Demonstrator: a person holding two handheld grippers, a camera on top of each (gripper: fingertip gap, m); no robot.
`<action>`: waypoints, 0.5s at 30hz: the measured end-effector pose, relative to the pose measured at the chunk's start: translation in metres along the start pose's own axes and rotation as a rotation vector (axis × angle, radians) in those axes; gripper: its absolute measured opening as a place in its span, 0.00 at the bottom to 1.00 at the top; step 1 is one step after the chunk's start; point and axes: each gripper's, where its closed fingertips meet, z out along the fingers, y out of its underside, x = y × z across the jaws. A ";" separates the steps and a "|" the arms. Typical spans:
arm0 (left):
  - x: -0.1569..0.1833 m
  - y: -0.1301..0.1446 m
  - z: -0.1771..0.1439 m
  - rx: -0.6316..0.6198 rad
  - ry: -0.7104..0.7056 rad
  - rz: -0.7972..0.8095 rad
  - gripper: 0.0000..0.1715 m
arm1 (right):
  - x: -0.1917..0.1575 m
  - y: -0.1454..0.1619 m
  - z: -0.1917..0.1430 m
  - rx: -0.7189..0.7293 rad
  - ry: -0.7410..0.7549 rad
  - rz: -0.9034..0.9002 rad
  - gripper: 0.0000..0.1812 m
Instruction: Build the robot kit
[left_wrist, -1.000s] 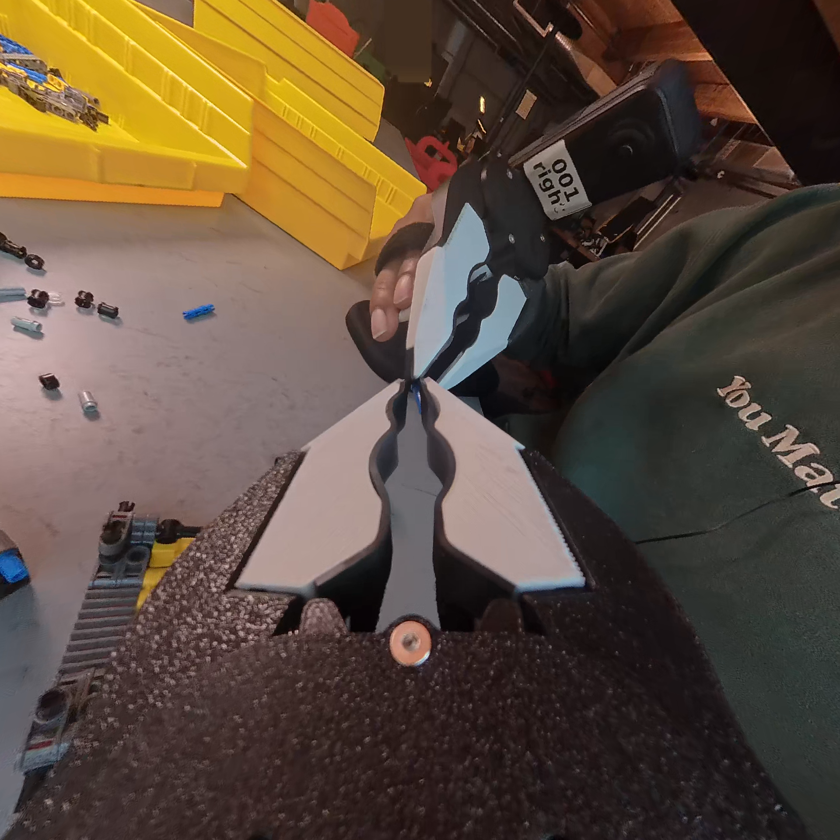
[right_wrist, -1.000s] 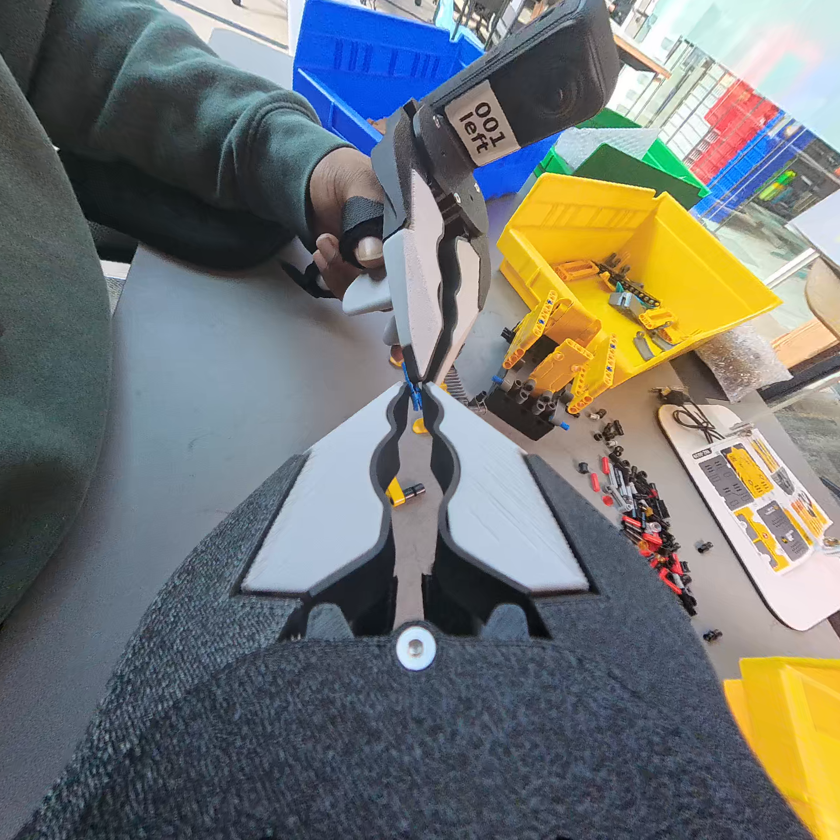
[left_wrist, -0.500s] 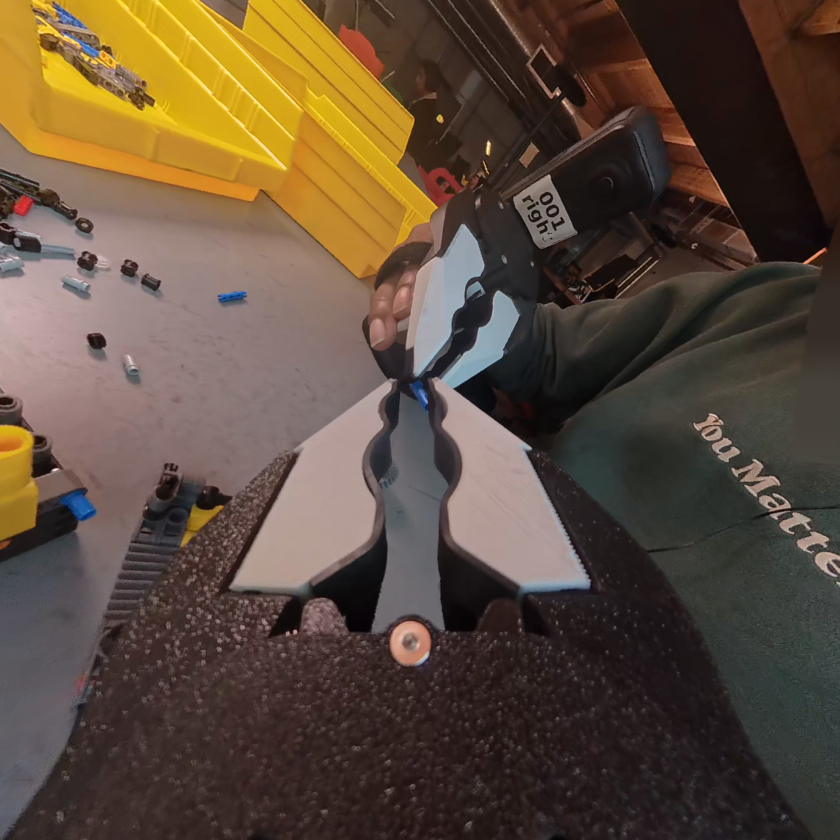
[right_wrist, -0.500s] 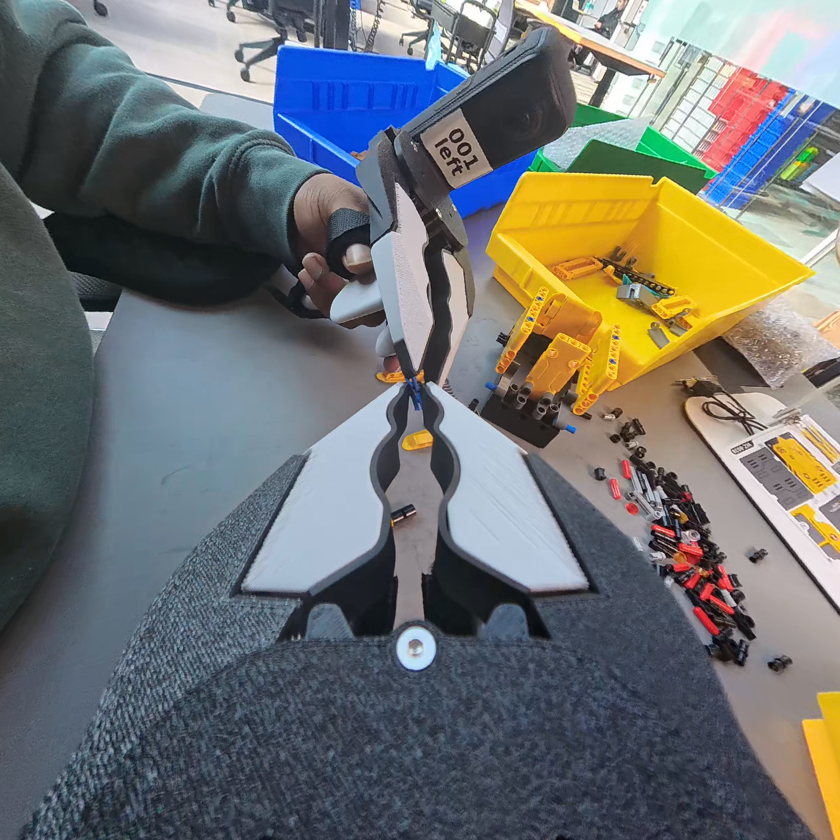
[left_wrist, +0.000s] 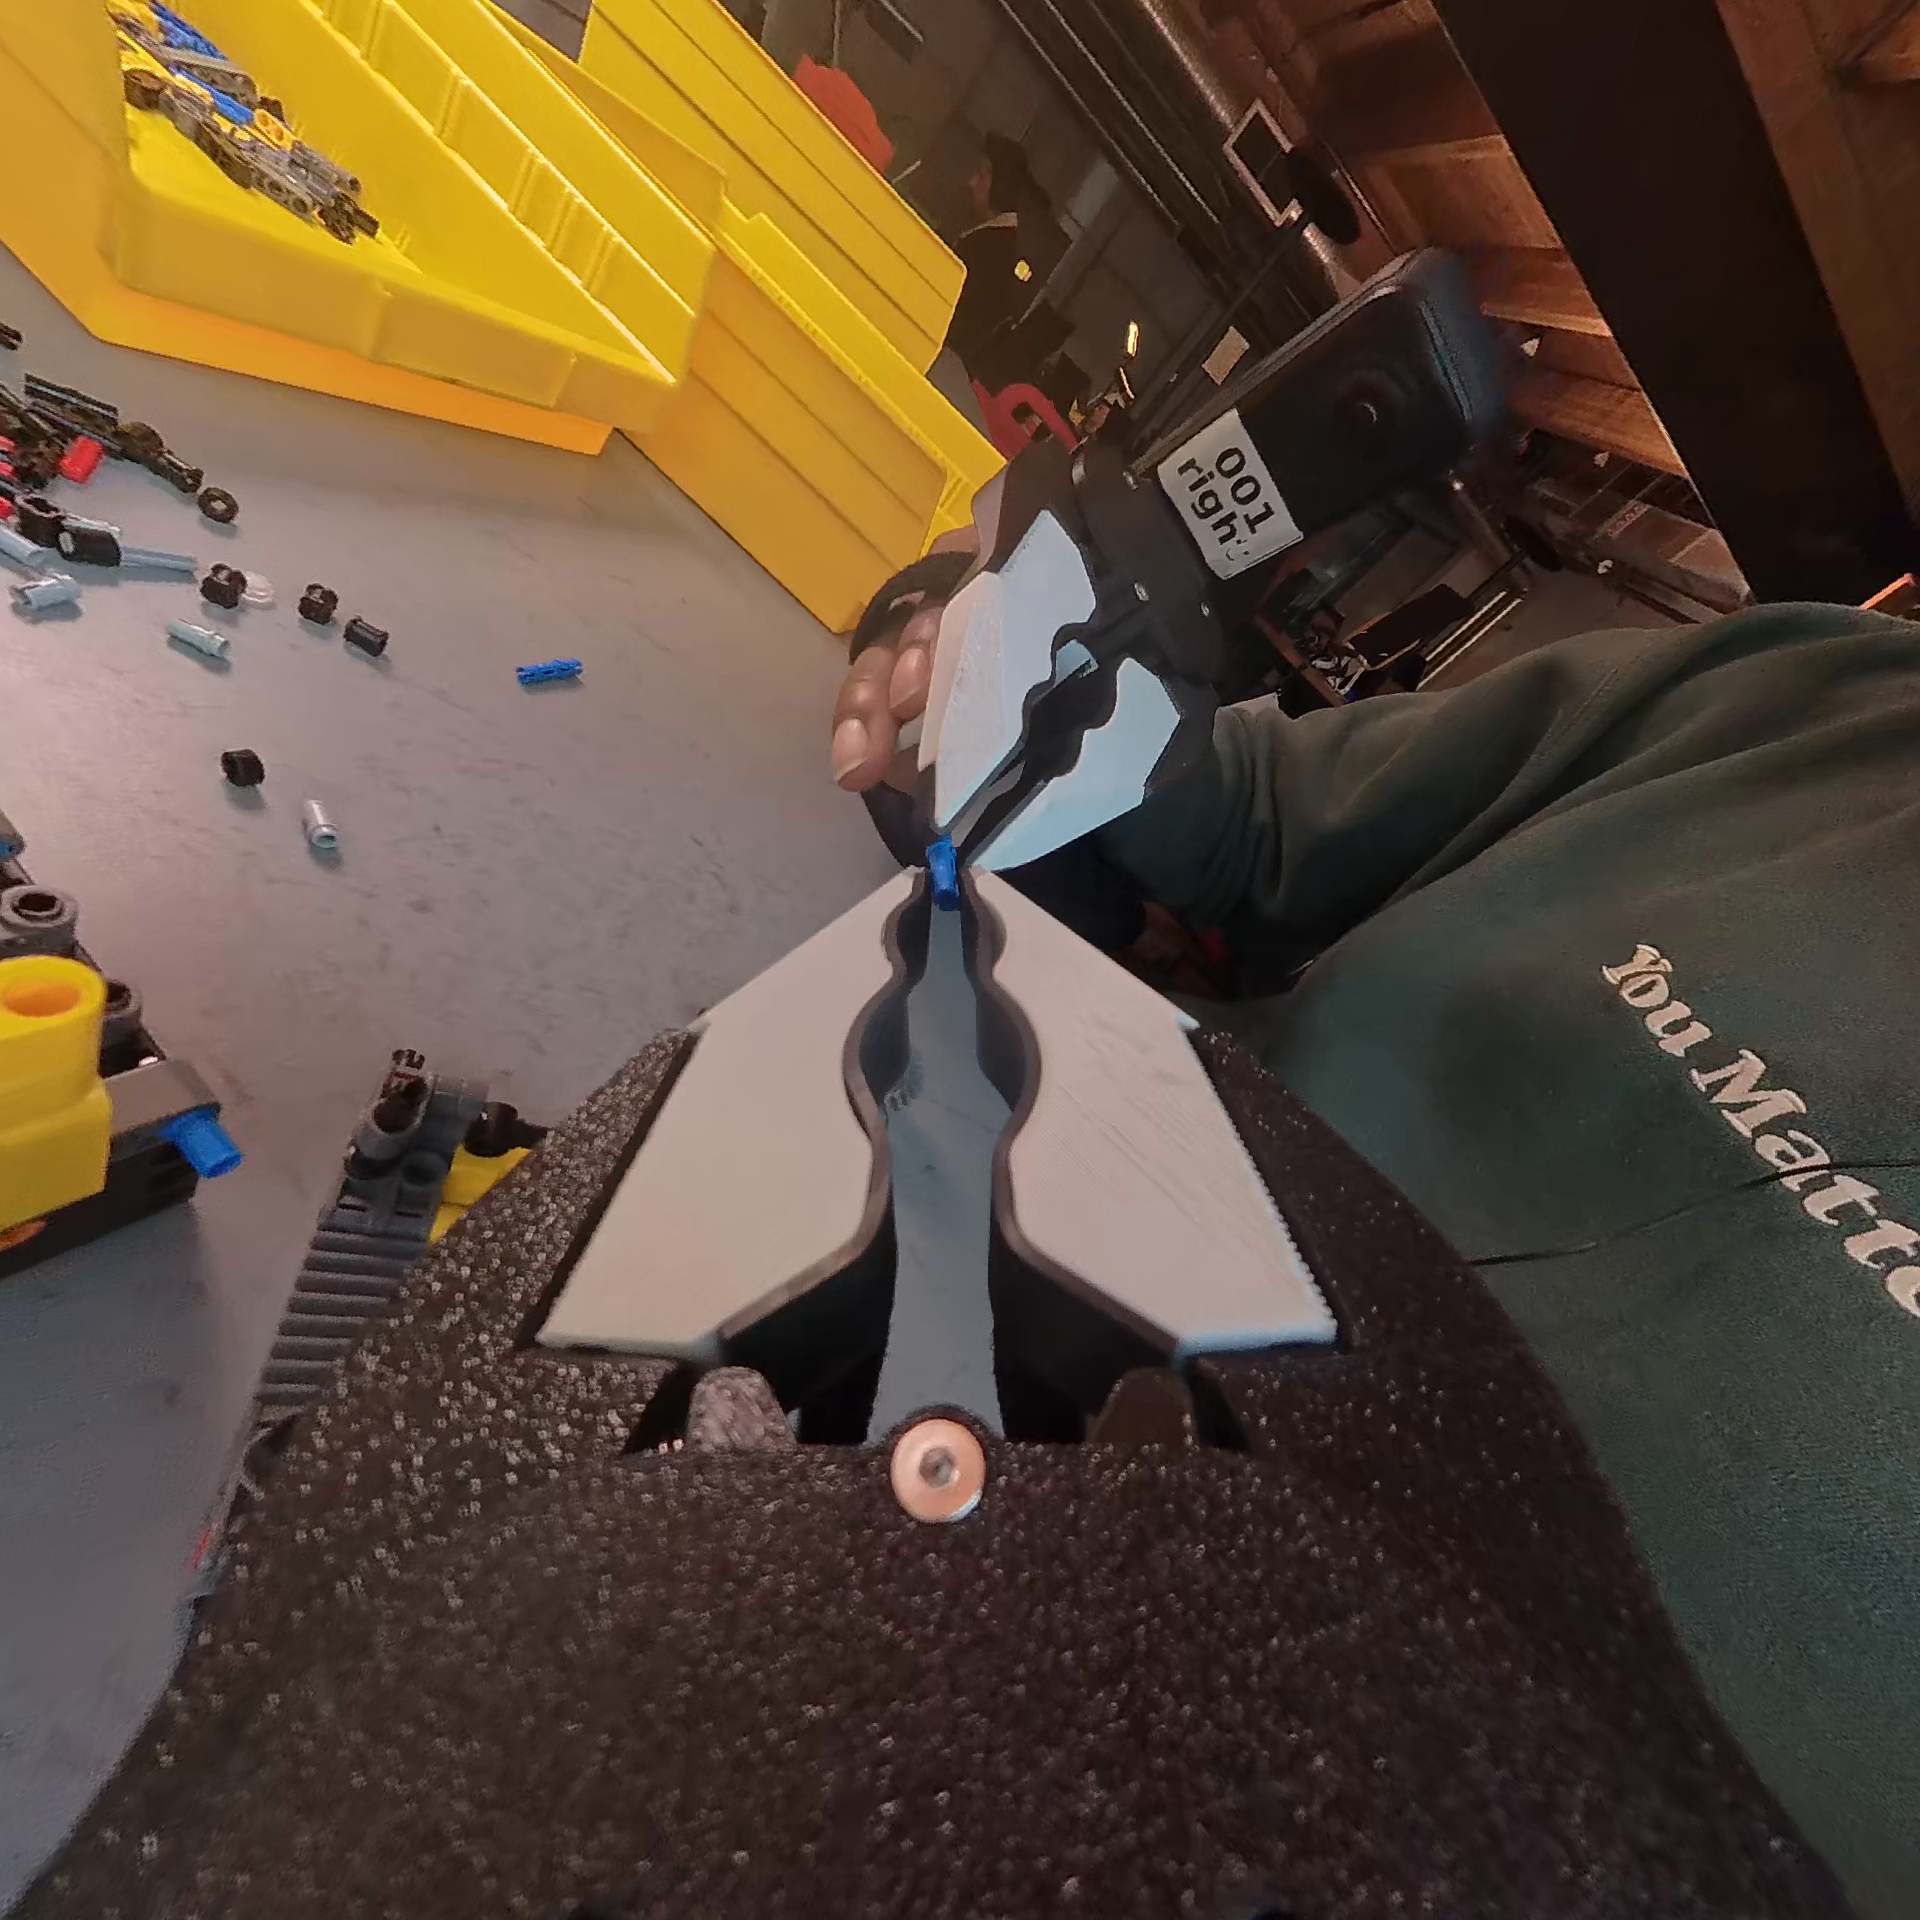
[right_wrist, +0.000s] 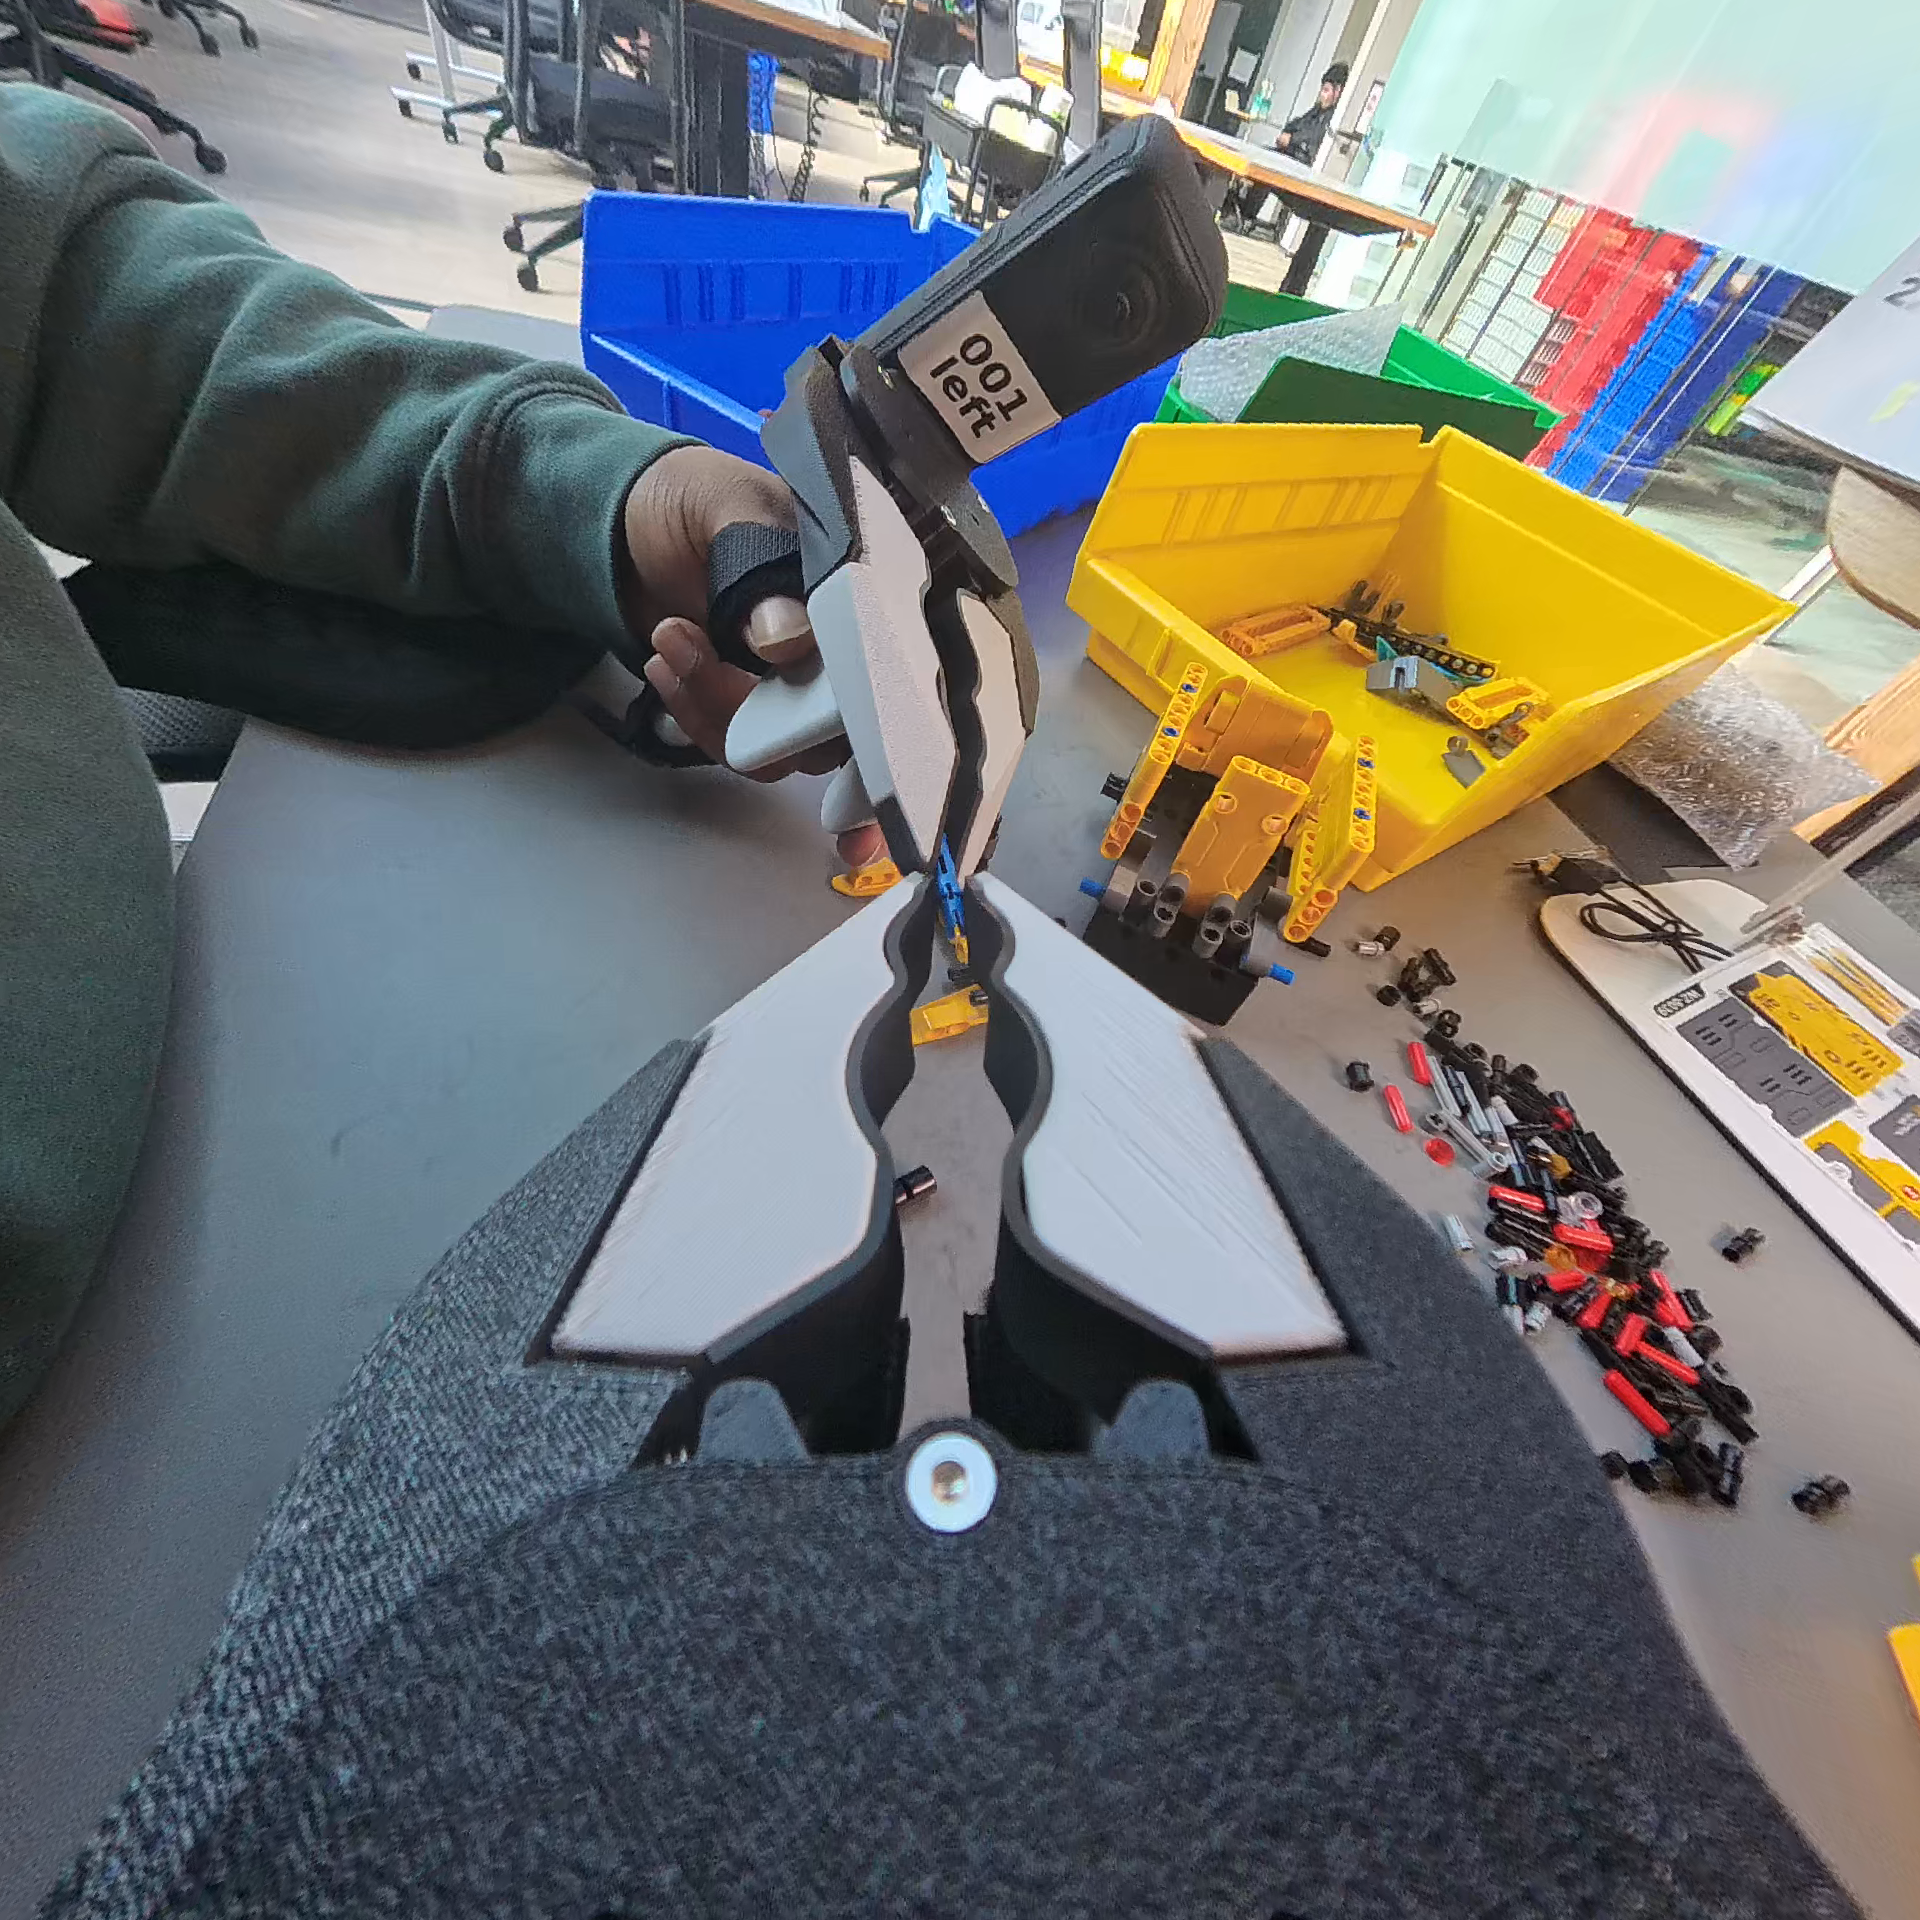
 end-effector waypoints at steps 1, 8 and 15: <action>0.000 -0.001 0.000 0.004 0.004 -0.004 0.02 | 0.000 -0.001 0.000 0.011 0.001 0.003 0.02; 0.011 -0.004 -0.001 0.025 0.072 -0.020 0.02 | -0.004 -0.012 -0.005 0.116 -0.024 0.023 0.02; 0.031 0.000 0.002 0.015 0.197 0.000 0.02 | -0.028 -0.029 -0.010 0.232 -0.143 0.028 0.06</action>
